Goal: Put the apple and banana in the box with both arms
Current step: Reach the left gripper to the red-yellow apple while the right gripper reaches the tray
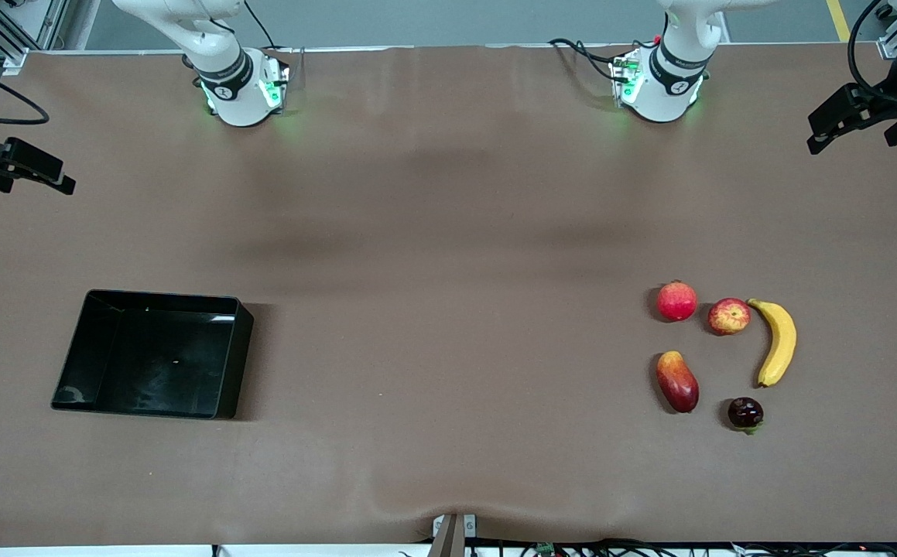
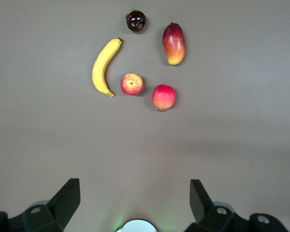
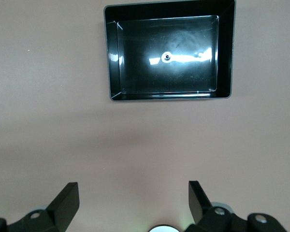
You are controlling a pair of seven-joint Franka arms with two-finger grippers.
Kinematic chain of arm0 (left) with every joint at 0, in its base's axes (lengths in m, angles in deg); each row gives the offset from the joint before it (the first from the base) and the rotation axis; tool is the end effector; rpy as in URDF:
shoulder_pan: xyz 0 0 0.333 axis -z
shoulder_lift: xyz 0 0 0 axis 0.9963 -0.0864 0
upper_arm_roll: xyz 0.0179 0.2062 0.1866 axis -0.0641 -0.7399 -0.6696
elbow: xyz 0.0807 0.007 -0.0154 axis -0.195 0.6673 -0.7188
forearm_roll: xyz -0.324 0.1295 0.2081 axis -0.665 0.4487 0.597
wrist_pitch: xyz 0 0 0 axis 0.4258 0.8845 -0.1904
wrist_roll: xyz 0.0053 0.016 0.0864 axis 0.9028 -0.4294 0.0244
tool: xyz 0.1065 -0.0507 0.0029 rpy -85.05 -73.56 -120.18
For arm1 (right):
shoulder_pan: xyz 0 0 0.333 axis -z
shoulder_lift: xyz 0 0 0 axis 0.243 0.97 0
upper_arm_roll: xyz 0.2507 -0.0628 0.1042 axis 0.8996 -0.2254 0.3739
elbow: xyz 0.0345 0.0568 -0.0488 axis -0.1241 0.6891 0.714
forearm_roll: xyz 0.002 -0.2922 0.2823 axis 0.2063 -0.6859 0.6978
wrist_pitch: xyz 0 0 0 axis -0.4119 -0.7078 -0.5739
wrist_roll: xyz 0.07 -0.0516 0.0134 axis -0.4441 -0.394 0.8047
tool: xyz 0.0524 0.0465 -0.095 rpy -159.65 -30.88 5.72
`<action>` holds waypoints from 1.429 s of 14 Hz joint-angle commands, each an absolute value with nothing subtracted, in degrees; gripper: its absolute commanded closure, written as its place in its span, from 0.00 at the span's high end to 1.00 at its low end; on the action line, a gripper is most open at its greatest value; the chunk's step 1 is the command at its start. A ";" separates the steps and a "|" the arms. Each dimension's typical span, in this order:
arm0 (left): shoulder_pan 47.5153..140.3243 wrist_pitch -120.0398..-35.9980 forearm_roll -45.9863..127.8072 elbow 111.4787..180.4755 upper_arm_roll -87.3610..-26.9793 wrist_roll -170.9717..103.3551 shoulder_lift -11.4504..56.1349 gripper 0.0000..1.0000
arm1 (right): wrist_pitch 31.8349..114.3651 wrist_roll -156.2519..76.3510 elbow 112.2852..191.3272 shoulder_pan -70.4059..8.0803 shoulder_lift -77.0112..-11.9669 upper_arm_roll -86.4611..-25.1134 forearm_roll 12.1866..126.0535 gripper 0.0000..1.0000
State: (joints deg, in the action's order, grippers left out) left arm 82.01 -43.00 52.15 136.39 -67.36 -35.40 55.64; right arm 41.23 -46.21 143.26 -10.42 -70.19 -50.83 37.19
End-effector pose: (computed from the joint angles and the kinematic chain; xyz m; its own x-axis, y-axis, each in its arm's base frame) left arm 0.5133 -0.0451 0.6363 0.9982 0.0593 0.0001 0.0592 -0.9966 -0.0580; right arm 0.5444 -0.0283 0.5863 0.9932 -0.0833 -0.0812 -0.0903 -0.9922 -0.0858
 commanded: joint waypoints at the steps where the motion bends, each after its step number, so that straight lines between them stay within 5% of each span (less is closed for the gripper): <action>1: 81.71 -41.98 51.75 135.30 -67.58 -34.83 55.43 1.00 | 40.36 -45.51 142.34 -10.11 -69.62 -50.43 37.72 1.00; 11: 76.27 -47.84 51.66 138.09 -67.41 -33.34 47.62 1.00 | 40.53 -45.60 142.26 -9.50 -69.54 -50.43 37.72 1.00; 20: 72.65 -87.82 51.75 164.81 -67.32 -34.74 42.70 1.00 | 46.32 -45.60 142.17 -4.94 -65.59 -50.51 37.63 1.00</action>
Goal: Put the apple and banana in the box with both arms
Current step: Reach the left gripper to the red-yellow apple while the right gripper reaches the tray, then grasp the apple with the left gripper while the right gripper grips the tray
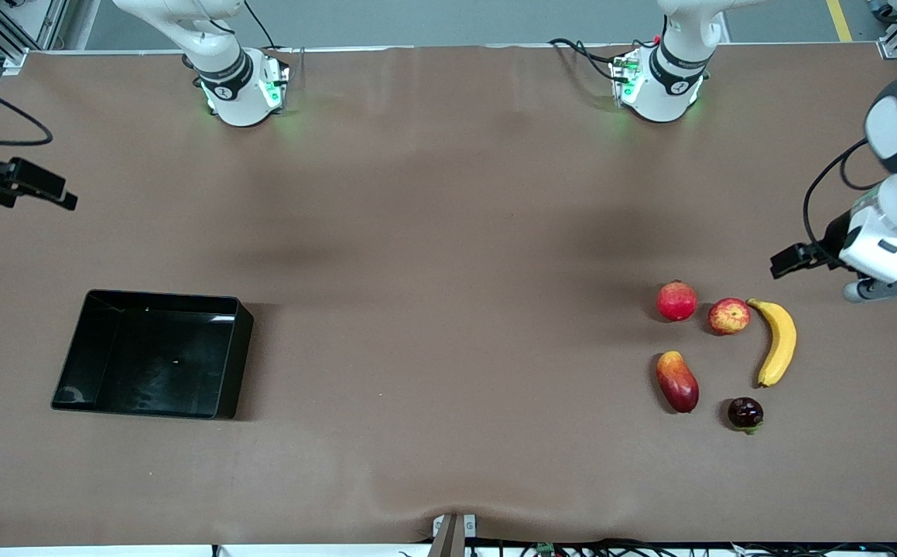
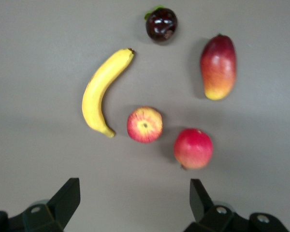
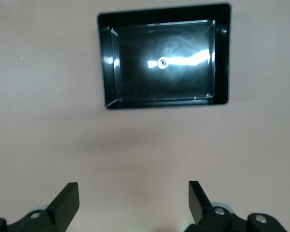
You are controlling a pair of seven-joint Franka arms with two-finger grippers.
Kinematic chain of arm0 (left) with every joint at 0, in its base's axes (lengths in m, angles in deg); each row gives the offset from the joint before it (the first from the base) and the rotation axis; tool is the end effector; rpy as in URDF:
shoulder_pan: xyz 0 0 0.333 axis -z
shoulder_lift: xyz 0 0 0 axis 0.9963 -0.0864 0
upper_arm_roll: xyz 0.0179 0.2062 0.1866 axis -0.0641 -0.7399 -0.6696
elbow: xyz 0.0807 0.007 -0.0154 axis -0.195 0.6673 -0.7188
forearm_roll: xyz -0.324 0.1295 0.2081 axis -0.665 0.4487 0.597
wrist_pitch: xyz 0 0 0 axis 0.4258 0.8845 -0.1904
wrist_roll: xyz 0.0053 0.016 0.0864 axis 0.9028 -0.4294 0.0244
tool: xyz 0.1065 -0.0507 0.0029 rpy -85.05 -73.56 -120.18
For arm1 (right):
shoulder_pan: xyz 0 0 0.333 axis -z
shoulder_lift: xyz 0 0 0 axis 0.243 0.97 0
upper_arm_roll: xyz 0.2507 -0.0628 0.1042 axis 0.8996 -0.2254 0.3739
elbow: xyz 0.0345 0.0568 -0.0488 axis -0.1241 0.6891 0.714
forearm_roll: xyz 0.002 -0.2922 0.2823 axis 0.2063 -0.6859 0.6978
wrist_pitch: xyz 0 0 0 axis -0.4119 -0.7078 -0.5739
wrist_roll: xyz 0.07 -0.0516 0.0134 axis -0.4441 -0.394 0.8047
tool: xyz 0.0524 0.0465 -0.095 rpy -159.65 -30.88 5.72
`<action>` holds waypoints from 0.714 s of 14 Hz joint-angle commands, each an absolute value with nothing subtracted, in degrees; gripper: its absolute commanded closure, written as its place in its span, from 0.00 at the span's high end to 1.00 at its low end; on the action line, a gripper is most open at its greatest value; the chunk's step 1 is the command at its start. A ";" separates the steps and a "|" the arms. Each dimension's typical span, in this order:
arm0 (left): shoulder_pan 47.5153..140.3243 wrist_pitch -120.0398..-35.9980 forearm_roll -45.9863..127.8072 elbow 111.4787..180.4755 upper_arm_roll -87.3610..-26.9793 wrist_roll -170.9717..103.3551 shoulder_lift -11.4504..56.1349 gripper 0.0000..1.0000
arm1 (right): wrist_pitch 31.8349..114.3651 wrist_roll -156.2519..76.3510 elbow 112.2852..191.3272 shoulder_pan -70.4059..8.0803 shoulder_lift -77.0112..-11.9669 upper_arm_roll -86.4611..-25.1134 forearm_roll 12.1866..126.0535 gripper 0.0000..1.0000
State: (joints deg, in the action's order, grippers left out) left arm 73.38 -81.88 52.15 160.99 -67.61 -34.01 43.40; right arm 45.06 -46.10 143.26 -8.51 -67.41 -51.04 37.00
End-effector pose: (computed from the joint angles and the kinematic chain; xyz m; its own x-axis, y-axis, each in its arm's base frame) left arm 0.5819 0.0420 0.3678 0.9861 0.1633 0.0318 0.1640 -0.9863 -0.0198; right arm 0.5628 -0.0514 0.5646 0.9903 -0.1242 -0.0630 -0.1292 -0.9882 -0.0826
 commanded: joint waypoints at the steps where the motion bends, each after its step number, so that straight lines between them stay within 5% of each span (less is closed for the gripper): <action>1: 72.57 -91.69 51.75 166.57 -67.32 -35.78 40.78 1.00 | 47.64 -45.51 142.17 -4.40 -64.10 -50.51 37.64 1.00; 3: 71.69 -99.25 51.84 168.95 -67.41 -35.88 36.56 1.00 | 50.54 -45.51 142.17 -4.31 -61.11 -50.60 36.93 1.00; 10: 71.77 -103.75 52.01 168.08 -67.23 -35.18 27.59 1.00 | 58.46 -45.42 142.34 -2.21 -49.96 -50.60 36.76 1.00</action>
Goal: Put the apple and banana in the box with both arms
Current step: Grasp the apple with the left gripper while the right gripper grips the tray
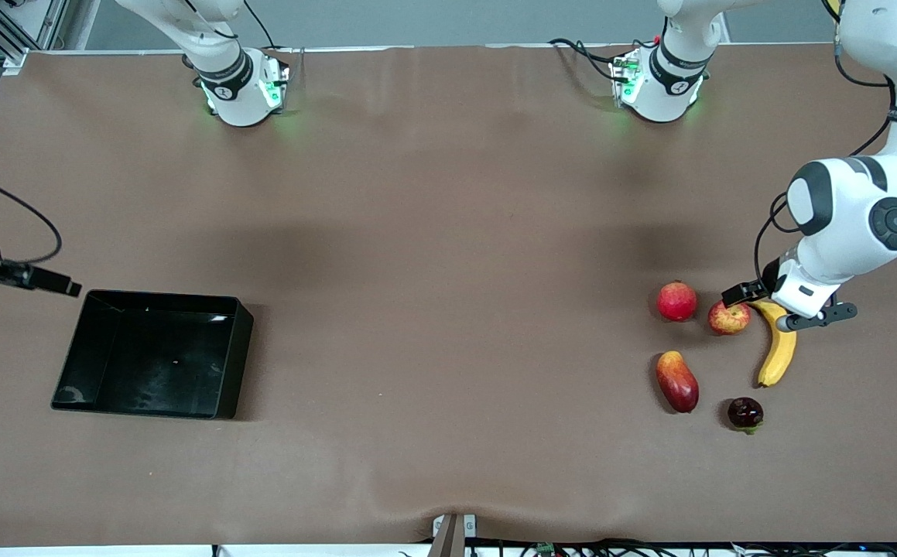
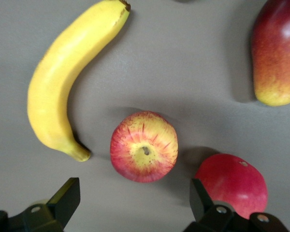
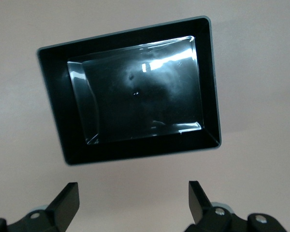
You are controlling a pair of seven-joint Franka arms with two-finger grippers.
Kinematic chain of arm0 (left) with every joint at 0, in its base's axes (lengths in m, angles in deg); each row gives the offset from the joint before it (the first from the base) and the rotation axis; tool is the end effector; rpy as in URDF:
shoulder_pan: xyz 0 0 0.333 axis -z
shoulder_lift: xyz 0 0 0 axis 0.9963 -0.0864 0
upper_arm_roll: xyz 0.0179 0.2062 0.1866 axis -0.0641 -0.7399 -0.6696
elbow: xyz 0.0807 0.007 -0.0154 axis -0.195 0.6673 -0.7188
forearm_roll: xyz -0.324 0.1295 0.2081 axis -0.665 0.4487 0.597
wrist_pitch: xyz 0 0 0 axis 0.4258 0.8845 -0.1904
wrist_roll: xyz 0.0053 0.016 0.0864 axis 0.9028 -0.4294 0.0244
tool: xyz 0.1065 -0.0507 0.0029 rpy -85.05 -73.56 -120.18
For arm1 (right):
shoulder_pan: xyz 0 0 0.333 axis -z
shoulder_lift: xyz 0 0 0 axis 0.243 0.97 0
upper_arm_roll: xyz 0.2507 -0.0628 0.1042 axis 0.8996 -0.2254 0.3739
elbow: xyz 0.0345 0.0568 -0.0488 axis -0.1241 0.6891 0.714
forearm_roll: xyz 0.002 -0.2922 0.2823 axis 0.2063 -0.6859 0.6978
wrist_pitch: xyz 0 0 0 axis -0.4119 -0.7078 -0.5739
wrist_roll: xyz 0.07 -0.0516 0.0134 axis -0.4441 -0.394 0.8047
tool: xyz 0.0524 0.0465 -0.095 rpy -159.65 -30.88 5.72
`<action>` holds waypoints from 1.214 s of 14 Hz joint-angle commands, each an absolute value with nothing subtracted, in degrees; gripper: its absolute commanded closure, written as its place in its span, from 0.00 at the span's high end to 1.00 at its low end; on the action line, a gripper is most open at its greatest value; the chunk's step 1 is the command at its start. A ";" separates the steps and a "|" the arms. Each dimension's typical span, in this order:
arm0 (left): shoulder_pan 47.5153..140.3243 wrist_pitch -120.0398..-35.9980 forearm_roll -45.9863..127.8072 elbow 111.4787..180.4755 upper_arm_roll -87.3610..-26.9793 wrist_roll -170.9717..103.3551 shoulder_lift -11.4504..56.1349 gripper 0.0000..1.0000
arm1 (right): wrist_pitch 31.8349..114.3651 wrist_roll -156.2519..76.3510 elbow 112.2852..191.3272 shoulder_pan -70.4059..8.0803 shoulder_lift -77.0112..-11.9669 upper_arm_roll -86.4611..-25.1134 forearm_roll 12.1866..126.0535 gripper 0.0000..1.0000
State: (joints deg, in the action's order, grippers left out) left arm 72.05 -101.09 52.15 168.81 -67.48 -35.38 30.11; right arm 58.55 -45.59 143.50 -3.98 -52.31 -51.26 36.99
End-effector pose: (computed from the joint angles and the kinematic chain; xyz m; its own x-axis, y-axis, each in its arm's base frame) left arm 0.5677 0.0488 0.2033 0.9791 0.2034 -0.0032 0.2034 -0.9789 0.0170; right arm 0.6266 -0.1126 0.4218 0.9718 -0.2157 -0.0950 -0.2230 -0.9719 -0.0751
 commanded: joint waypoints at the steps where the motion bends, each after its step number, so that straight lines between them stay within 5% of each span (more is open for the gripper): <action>1: 71.95 -105.51 51.92 167.91 -67.23 -35.09 26.01 1.00 | 58.47 -45.51 142.17 -1.59 -46.80 -50.60 36.84 1.00; 7: 72.12 -106.58 52.01 164.04 -67.23 -34.74 20.81 0.95 | 66.70 -38.51 140.15 1.57 -37.21 -50.60 36.67 1.00; 9: 72.21 -106.23 52.10 164.21 -67.23 -34.57 21.15 0.24 | 71.89 -34.98 140.15 2.72 -33.87 -50.60 36.58 1.00; 10: 72.21 -105.79 52.01 164.21 -67.15 -34.48 21.59 0.00 | 74.26 -33.66 140.15 3.24 -32.29 -50.60 36.32 1.00; 17: 72.48 -88.43 52.01 160.54 -66.10 -34.56 29.94 0.00 | 79.82 -29.16 140.50 4.39 -26.65 -50.60 30.62 1.00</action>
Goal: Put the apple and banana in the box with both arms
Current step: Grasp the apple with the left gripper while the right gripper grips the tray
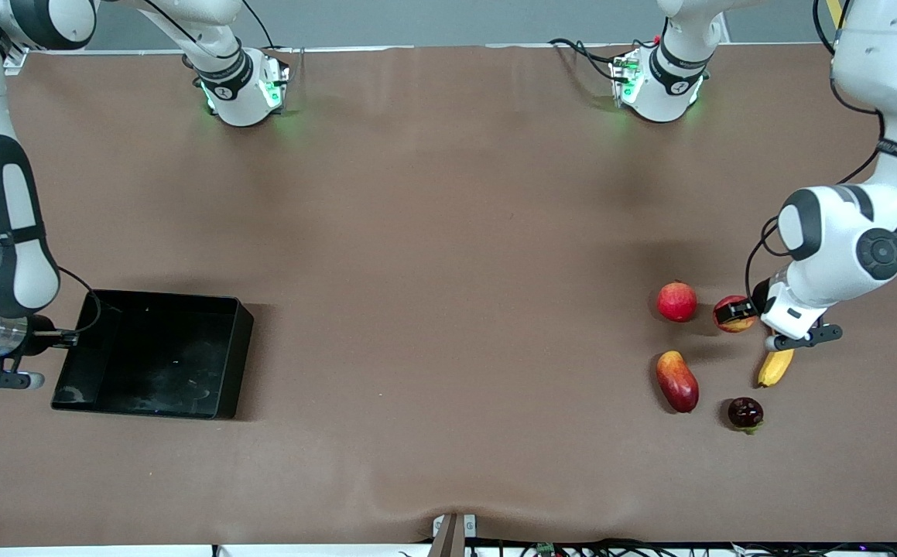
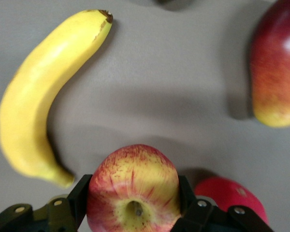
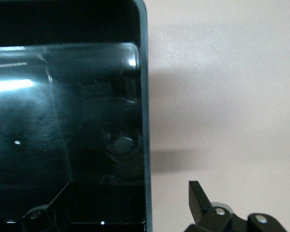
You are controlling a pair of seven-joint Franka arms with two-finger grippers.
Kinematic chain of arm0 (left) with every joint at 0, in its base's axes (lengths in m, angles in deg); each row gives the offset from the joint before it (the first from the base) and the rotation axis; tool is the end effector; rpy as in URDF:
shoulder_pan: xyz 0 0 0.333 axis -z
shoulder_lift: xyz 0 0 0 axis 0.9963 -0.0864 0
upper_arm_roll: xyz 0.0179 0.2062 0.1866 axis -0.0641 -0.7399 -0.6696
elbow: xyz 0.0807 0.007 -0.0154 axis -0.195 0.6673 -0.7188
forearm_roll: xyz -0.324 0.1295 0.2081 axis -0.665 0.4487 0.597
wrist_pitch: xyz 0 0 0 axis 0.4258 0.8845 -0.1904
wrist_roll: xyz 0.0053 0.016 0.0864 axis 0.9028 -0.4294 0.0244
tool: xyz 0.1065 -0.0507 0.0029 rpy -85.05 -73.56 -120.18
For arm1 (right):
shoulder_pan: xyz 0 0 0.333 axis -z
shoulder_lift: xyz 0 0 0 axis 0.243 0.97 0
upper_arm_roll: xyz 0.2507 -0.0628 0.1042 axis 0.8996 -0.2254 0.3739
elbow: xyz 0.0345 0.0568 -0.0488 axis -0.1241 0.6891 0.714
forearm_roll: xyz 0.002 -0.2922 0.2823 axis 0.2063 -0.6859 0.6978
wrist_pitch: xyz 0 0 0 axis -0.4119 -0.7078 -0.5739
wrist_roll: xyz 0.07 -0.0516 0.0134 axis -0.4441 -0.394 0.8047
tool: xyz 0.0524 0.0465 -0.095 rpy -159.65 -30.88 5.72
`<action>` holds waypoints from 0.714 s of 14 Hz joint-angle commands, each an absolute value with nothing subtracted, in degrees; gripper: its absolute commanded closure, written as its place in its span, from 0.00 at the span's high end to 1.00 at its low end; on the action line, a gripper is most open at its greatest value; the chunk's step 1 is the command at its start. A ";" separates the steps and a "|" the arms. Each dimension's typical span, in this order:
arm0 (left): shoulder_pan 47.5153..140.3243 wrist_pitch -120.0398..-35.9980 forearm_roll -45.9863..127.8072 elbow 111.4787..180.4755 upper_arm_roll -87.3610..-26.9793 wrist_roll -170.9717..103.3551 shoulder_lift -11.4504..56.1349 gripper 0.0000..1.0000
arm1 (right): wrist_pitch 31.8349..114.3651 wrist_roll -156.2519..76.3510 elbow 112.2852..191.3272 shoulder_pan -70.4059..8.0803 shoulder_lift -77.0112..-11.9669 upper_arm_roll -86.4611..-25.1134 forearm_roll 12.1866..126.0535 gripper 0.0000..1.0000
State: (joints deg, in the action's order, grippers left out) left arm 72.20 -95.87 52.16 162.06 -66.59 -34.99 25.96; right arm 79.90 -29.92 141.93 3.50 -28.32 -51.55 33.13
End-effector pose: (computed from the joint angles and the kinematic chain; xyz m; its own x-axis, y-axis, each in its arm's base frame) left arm 0.5911 0.0414 0.2026 0.9819 0.1829 -0.0485 0.1842 -0.9826 0.0247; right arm 0.6426 -0.2162 0.1838 0.9918 -0.0684 -0.1084 -0.0718 -0.9970 -0.0286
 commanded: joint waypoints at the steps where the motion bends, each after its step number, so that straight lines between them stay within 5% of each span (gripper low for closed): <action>1: 72.48 -83.60 52.01 158.52 -65.92 -34.83 30.38 0.00 | 79.82 -29.08 140.59 4.31 -26.64 -50.60 29.56 0.84; 3: 72.74 -76.11 52.01 154.39 -65.31 -35.27 30.56 0.00 | 79.39 -27.07 140.50 4.39 -26.73 -50.60 29.02 0.00; 10: 72.83 -69.22 51.92 147.87 -57.40 -47.65 30.82 0.00 | 79.30 -26.79 140.24 4.48 -27.26 -50.60 29.11 0.00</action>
State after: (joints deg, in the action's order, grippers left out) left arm 72.88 -71.06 52.15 149.96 -59.29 -44.54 31.04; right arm 80.09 -27.26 141.20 3.51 -27.09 -51.51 30.27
